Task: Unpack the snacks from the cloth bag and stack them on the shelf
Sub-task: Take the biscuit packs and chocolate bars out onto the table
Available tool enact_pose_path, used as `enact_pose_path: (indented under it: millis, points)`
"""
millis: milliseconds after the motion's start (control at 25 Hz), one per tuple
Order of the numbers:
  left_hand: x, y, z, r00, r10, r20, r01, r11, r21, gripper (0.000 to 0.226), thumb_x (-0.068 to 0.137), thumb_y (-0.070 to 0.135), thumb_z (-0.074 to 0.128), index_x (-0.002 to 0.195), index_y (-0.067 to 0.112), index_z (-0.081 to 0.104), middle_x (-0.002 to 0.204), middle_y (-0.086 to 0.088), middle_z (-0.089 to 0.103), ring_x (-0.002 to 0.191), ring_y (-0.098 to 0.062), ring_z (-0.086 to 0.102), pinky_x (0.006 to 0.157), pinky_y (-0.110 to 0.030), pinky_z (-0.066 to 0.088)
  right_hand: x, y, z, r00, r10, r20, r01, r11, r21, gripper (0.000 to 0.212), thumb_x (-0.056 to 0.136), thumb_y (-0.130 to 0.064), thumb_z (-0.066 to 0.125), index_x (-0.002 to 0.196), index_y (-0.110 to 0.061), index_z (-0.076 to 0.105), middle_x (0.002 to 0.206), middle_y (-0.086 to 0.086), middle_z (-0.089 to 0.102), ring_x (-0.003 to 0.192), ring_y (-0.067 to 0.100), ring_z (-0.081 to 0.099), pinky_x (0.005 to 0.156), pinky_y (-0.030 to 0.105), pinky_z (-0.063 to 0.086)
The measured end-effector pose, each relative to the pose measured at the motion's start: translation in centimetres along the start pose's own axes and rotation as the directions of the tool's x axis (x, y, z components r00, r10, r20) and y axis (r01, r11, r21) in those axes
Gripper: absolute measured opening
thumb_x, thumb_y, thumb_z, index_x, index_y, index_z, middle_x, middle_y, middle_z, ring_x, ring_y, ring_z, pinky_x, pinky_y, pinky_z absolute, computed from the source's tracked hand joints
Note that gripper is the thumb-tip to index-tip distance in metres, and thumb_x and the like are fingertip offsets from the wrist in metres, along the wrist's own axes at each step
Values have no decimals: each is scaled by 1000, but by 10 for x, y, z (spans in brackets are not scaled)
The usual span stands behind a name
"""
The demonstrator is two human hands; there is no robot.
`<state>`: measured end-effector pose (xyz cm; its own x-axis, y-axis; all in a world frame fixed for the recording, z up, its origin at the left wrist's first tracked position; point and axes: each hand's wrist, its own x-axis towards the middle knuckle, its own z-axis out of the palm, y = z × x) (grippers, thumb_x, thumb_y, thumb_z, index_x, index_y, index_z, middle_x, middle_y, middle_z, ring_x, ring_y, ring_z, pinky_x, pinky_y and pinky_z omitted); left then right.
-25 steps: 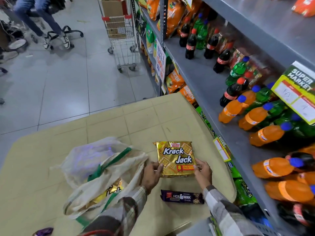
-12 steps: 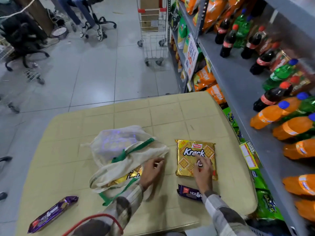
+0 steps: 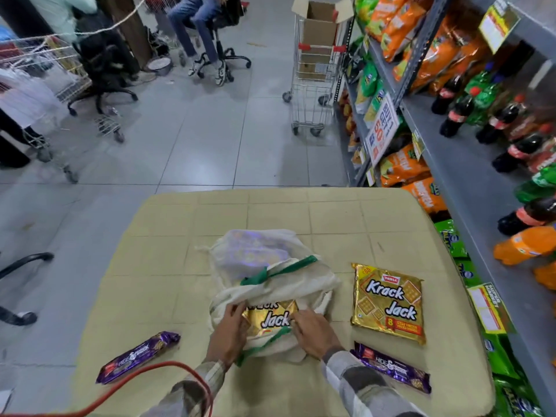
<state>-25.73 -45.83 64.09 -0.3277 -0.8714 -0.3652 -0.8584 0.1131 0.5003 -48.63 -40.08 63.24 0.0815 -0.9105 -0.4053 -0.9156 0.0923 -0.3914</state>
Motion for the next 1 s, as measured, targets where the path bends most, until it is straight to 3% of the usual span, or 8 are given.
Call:
enact_pose_path:
  millis: [80,200,320,480,640,760,920,1000]
  points:
    - [-5,-11,-3,1000,0,21,0,1000,-12,57,93,20,53,147,21,35,146,-3,37,121,-25,55,93,-36,51,-4,4,-1,993,115,26,-112,989,-99,31,102,-32,35,121,-19,54,118,11,65,111,31,60,93,41,47]
    - [-12,-23,1,999,1,44,2,998,-61,60,86,14,60,142,14,37,145,-8,35,133,-27,43,108,-34,41,-8,7,1,963,237,126,-216,963,-161,30,101,-31,39,118,-15,57,127,12,62,111,30,63,95,42,51]
    - [-11,-26,-1,995,-73,73,82,989,-124,55,84,19,64,133,11,39,136,-11,41,129,-29,46,108,-38,41,-2,-1,0,935,329,135,-344,933,104,29,101,-26,43,119,-10,60,131,13,61,114,30,63,98,42,52]
    - [2,-27,-9,974,-139,177,169,971,-167,62,86,28,65,138,13,36,140,-10,49,128,-29,51,107,-39,42,17,-24,1,884,450,128,-449,739,503,27,101,-19,49,116,-2,62,121,17,67,112,31,64,98,43,52]
    - [8,-19,-8,952,-218,214,270,926,-262,52,92,24,59,137,11,37,134,-12,57,121,-34,57,103,-42,45,26,-36,8,804,548,230,-561,574,596,37,101,-20,47,134,-5,51,135,18,56,126,35,54,110,47,43]
    - [13,-18,-14,938,-277,210,341,850,-401,36,95,19,55,129,11,46,128,-11,61,118,-33,58,104,-45,45,29,-40,0,772,562,297,-596,477,647,37,101,-22,46,135,-7,48,134,15,59,121,32,57,106,40,46]
    - [20,-18,-25,953,-249,169,301,766,-568,34,95,15,56,128,11,53,124,-7,64,114,-27,61,101,-44,49,28,-37,-16,810,528,255,-512,423,748,36,101,-32,48,130,-12,56,125,11,66,113,29,62,104,41,48]
    - [22,-17,-31,958,-246,146,285,769,-573,35,95,21,58,129,13,54,116,1,61,106,-19,60,91,-32,50,26,-36,-24,825,516,231,-470,399,788,36,100,-35,50,128,-15,60,124,11,67,115,30,62,106,45,47]
